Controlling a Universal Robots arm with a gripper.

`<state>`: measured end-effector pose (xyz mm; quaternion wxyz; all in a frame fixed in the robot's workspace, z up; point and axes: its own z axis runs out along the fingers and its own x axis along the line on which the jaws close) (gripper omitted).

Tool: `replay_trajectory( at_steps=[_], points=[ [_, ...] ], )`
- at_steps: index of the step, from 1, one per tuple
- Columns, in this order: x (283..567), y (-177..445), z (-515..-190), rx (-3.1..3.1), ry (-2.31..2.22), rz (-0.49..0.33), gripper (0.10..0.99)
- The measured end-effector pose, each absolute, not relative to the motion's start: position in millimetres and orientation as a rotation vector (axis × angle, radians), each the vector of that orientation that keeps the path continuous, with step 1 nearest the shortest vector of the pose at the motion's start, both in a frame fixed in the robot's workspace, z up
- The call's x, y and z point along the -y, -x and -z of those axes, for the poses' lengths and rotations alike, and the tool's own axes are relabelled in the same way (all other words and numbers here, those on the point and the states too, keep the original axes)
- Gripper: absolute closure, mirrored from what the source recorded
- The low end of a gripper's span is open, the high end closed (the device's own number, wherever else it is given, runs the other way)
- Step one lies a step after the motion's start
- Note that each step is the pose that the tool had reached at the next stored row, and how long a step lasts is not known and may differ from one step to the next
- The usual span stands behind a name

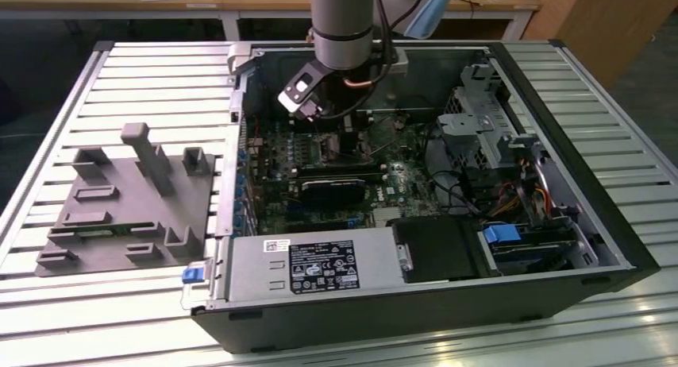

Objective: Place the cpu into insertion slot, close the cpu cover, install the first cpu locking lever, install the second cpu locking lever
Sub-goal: 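Place the cpu into insertion slot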

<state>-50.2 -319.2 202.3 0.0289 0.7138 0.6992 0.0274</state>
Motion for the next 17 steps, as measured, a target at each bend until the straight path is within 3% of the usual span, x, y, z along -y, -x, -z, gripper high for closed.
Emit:
replay_trajectory(
  at_steps=[17],
  points=[
    [317.3, 50.4, -192.6, -2.141, -2.217, -0.083, 0.545]
  ],
)
